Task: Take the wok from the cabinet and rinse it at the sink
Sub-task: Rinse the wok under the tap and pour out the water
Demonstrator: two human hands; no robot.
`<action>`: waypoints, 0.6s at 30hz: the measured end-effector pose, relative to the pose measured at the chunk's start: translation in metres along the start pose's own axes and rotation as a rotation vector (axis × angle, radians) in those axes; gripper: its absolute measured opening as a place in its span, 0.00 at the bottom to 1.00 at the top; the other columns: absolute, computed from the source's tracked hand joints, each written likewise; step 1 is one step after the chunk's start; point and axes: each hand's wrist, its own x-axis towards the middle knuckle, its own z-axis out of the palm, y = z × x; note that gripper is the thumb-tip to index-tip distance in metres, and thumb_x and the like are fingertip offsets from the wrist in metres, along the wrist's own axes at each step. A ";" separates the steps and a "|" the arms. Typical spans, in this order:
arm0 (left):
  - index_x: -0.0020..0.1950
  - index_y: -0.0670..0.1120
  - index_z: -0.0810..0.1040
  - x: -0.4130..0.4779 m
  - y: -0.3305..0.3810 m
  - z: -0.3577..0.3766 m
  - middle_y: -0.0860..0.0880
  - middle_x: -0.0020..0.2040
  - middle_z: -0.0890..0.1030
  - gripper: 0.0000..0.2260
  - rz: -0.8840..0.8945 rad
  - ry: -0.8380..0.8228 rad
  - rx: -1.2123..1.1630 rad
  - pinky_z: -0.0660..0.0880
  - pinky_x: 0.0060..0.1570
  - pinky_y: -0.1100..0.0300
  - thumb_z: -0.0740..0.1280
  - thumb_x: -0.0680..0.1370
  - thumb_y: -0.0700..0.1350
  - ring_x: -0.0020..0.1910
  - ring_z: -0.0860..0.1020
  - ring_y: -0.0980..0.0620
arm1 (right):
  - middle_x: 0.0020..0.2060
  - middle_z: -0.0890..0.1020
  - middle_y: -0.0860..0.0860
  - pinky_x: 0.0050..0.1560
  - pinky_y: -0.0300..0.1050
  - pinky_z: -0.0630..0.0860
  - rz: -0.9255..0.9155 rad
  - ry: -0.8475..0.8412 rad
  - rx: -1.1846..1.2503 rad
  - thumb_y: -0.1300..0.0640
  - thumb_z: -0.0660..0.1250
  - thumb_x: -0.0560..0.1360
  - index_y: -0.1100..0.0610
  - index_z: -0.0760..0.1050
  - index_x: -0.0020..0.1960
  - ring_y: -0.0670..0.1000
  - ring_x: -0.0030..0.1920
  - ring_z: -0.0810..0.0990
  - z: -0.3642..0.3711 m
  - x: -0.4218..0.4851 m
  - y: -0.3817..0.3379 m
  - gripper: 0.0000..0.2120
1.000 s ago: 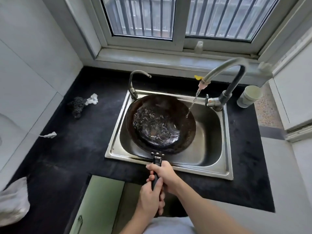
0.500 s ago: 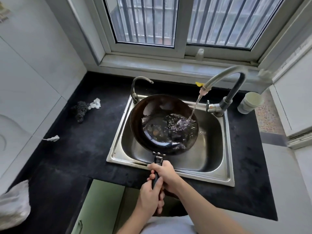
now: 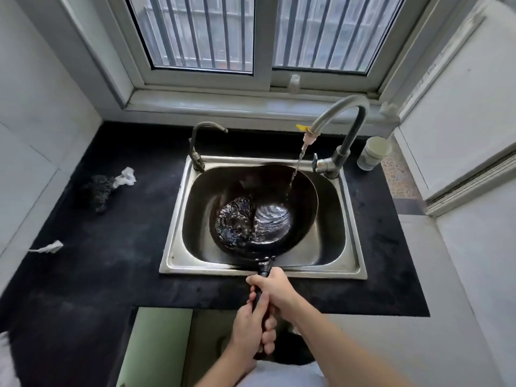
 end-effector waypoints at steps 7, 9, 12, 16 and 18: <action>0.41 0.39 0.69 0.002 0.012 0.002 0.47 0.23 0.69 0.16 0.072 -0.007 0.084 0.63 0.16 0.66 0.61 0.81 0.50 0.17 0.65 0.53 | 0.26 0.75 0.55 0.20 0.36 0.70 -0.033 -0.013 0.007 0.66 0.67 0.77 0.63 0.71 0.35 0.51 0.24 0.77 -0.003 0.000 -0.013 0.12; 0.41 0.40 0.70 0.002 0.016 0.001 0.47 0.23 0.69 0.15 0.101 0.009 0.108 0.63 0.17 0.66 0.61 0.81 0.50 0.17 0.65 0.53 | 0.26 0.76 0.55 0.24 0.40 0.74 -0.046 -0.020 0.033 0.65 0.68 0.76 0.63 0.71 0.38 0.52 0.26 0.77 -0.001 0.003 -0.016 0.09; 0.39 0.40 0.70 0.003 0.014 -0.002 0.46 0.23 0.69 0.16 0.125 0.021 0.125 0.64 0.18 0.65 0.62 0.81 0.49 0.17 0.65 0.51 | 0.27 0.76 0.54 0.39 0.51 0.79 -0.091 -0.059 0.036 0.64 0.69 0.74 0.63 0.72 0.40 0.52 0.27 0.76 0.002 0.007 -0.016 0.07; 0.40 0.39 0.69 0.004 0.007 -0.003 0.46 0.24 0.69 0.16 0.119 0.022 0.125 0.65 0.18 0.64 0.62 0.81 0.50 0.17 0.66 0.50 | 0.29 0.76 0.54 0.44 0.57 0.78 -0.116 -0.113 0.061 0.63 0.69 0.75 0.61 0.71 0.39 0.52 0.28 0.76 0.000 0.010 -0.007 0.08; 0.40 0.39 0.70 0.004 0.003 -0.003 0.46 0.24 0.70 0.16 0.116 0.024 0.146 0.65 0.18 0.63 0.62 0.81 0.50 0.18 0.66 0.50 | 0.29 0.76 0.54 0.45 0.57 0.79 -0.111 -0.113 0.081 0.63 0.70 0.74 0.60 0.72 0.39 0.51 0.28 0.76 -0.003 0.010 -0.001 0.08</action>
